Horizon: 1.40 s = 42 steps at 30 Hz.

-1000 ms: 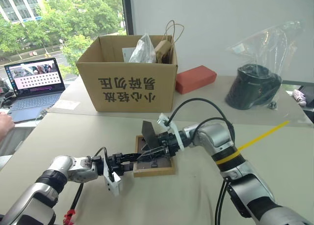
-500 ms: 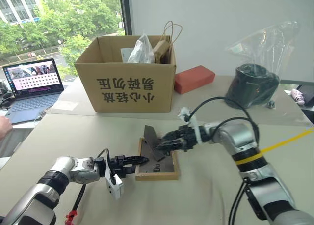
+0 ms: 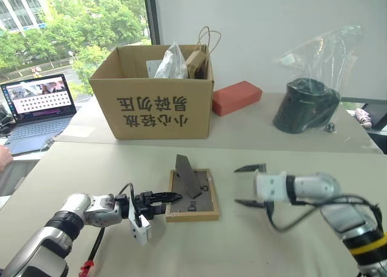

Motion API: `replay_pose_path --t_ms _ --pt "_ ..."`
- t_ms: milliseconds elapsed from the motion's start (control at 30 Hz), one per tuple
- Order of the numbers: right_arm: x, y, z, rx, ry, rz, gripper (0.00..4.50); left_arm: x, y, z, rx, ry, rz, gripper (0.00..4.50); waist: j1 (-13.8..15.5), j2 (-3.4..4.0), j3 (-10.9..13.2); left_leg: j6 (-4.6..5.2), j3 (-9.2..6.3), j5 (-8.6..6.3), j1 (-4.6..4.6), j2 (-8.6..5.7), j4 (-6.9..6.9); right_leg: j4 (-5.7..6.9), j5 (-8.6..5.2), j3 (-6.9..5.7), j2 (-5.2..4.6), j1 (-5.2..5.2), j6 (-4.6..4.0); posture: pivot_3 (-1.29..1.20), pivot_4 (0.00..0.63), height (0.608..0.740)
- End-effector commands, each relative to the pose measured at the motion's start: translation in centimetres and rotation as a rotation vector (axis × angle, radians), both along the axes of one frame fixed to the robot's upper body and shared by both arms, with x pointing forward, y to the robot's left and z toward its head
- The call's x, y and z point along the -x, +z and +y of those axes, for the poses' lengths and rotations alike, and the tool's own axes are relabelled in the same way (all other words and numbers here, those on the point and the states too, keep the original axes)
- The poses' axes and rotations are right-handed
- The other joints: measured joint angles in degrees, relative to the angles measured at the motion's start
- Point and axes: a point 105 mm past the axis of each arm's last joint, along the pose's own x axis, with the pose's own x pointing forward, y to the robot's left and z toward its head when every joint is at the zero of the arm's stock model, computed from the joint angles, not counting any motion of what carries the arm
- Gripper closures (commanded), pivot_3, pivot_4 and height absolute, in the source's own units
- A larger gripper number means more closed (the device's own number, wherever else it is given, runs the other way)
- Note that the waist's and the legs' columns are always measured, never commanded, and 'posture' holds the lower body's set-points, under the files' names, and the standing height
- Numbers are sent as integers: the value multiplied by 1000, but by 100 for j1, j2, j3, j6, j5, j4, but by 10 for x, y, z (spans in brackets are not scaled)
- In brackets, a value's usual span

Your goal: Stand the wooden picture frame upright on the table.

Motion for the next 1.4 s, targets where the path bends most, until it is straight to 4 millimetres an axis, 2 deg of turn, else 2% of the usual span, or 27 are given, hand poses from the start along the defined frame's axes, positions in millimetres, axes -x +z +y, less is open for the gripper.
replay_pose_path --t_ms 33,133,267,433,467,533,733,867,900,933,1000,1067,1133,1267,1333,1400 --pt "18 15 27 -33 189 -292 20 10 -24 8 -95 -6 84 3307 -4 -1 0 -1 0 1 1 0 -1 0 0 1 0 1 0 0 150 740" --pt "24 12 39 -55 247 -367 20 9 -23 9 -95 -7 85 3307 3 -4 1 -2 -1 1 2 0 -1 -1 1 0 1 3 -1 0 150 740" --pt "21 8 53 -72 269 -424 20 8 -20 9 -84 -10 84 3307 -3 -6 1 -2 -1 1 4 0 -3 -1 2 0 1 4 -3 0 150 740" --pt "15 -3 55 -56 264 -425 20 8 -18 8 -75 -13 89 3307 0 -7 1 -2 -1 1 7 0 -4 -2 2 0 1 6 -4 0 150 740" --pt "16 -3 56 -59 267 -427 538 8 -18 7 -73 -12 90 3307 -1 -7 1 -2 -1 1 7 0 -4 -2 2 0 1 6 -5 0 150 740" --pt "17 -3 57 -66 269 -427 1013 8 -17 7 -73 -13 90 3307 -3 -7 1 -2 -1 1 8 0 -5 -1 3 0 1 6 -5 0 150 740" --pt "22 -2 59 -84 277 -422 3091 7 -17 7 -71 -4 91 3307 -6 -7 0 -2 -1 1 12 0 -5 -1 3 2 1 9 -5 0 150 740" --pt "21 0 60 -89 275 -426 3278 4 -16 6 -48 16 99 3307 -4 -8 0 -2 0 1 14 0 -5 -1 3 2 1 12 -5 0 150 740" --pt "21 2 61 -96 274 -425 3283 3 -13 6 -30 24 98 2338 -4 -7 0 -2 0 1 15 0 -5 -1 3 2 1 12 -5 0 150 740" --pt "21 3 62 -106 269 -420 3283 0 -11 6 -17 39 91 2075 -3 -7 0 -2 0 1 15 -1 -5 0 3 3 1 12 -5 0 150 740" --pt "21 5 63 -120 257 -405 3283 -7 -4 8 21 90 71 1258 -5 -8 0 -2 0 1 13 -1 -4 -1 3 2 1 12 -5 0 150 740" --pt "18 9 62 -143 226 -380 3283 -16 5 16 78 165 66 632 -6 -8 1 -2 0 1 13 0 -5 -1 3 2 1 11 -5 0 150 740" --pt "16 14 61 -172 194 -350 3283 -20 13 24 124 220 67 632 -13 -8 1 -2 0 1 14 0 -6 0 3 2 1 11 -6 0 150 740" --pt "0 51 54 -342 48 -195 3283 -22 30 58 285 430 93 632 -61 -11 7 -2 -2 1 12 3 -7 2 4 3 3 6 -8 0 150 740" --pt "-3 66 50 -404 6 -78 3283 -17 26 64 308 492 138 632 -31 -8 11 -1 -3 1 8 3 -8 3 20 4 1 4 -36 0 150 740" --pt "-8 97 44 -530 -43 151 3283 -4 13 66 320 541 210 632 -13 -4 16 -2 -3 1 3 2 -4 2 27 3 1 4 -47 0 150 740"
